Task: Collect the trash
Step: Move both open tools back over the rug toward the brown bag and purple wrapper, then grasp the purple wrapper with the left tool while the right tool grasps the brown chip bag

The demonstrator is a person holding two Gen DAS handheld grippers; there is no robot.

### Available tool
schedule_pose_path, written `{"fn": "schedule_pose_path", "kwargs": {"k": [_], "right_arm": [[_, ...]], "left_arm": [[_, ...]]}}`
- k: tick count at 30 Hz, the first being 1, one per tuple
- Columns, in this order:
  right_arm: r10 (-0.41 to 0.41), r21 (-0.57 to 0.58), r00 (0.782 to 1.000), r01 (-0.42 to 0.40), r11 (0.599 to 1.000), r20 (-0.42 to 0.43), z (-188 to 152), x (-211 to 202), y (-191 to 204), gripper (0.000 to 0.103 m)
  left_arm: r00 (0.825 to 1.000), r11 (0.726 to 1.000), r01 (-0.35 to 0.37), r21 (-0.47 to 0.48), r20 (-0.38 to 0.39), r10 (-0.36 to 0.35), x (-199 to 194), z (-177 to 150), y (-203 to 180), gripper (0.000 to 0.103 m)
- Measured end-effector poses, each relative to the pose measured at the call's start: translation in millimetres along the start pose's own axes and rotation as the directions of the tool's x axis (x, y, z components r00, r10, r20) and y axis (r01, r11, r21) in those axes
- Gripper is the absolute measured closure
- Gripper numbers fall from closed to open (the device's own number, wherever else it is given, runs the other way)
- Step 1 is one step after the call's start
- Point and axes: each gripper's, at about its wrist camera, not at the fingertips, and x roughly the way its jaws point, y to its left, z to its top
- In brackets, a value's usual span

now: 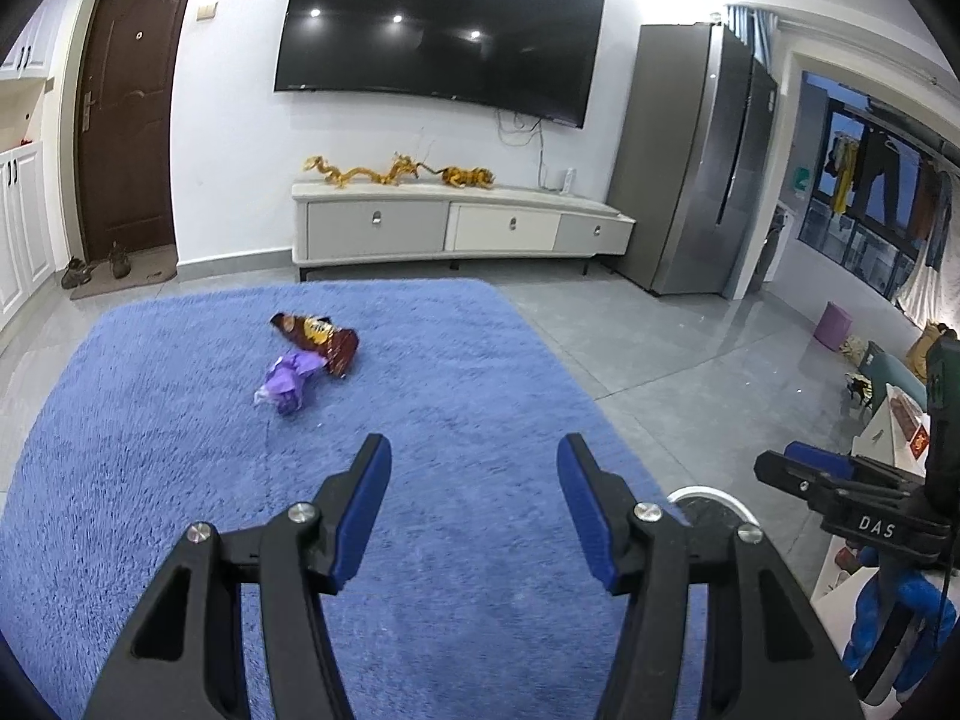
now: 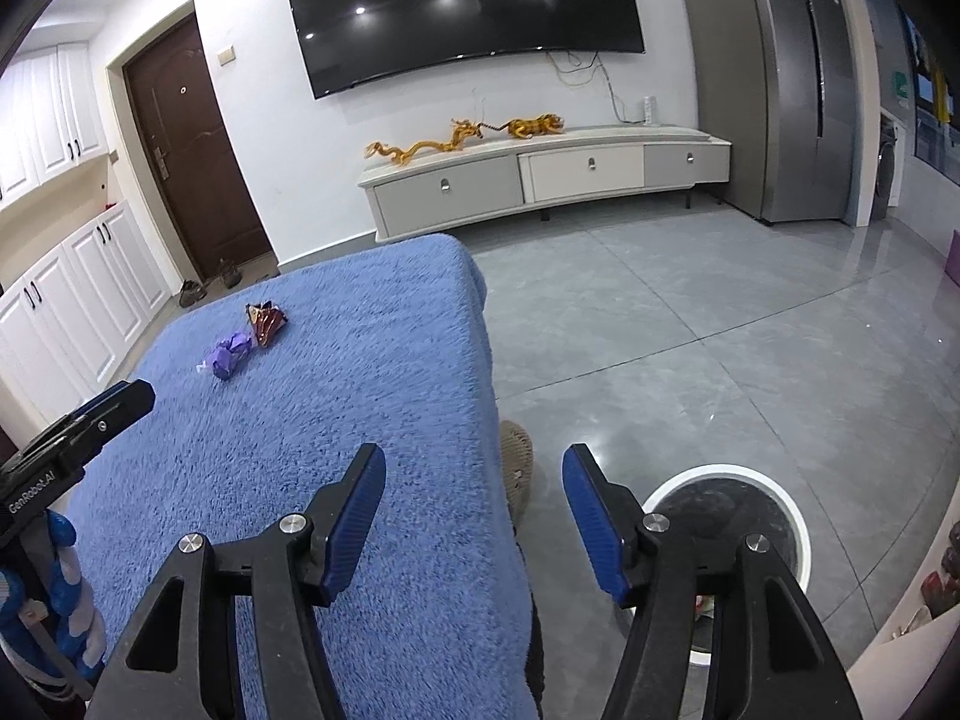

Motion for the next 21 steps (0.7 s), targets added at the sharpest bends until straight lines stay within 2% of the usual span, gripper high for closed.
{"fn": "schedule_pose_path", "kwargs": {"k": [5,9,16,21], "right_arm": [[0.032,-0.018,0.999,-0.032,0.999,-0.03,6.6,25.4,11.3,0.044],[0.079,-0.042,0.996,-0.081,0.996,-0.042,17.0,49.3,24.3,0.044],[0.165,-0.097,0.984,-0.17,0.981,-0.064,37.6,92.6,51.6,0.044],[0.222,-0.139,0.972,-0.232,0.963,-0.08,56.5,124.9,70.3,0.044]], "left_arm": [[0.999,0.999,-0.007,-0.04,-0.046,0.005,21.2,-4.6,29.9,0.047],[0.996,0.993,0.024,-0.118,-0.08,-0.034,37.8,-5.7,63.5,0.047],[0.993,0.987,-0.045,-0.157,-0.113,0.027,76.9,8.4,111.0,0.047],[0.99,0.986,-0.083,-0.142,-0.126,0.065,111.6,27.2,130.8,0.047]]}}
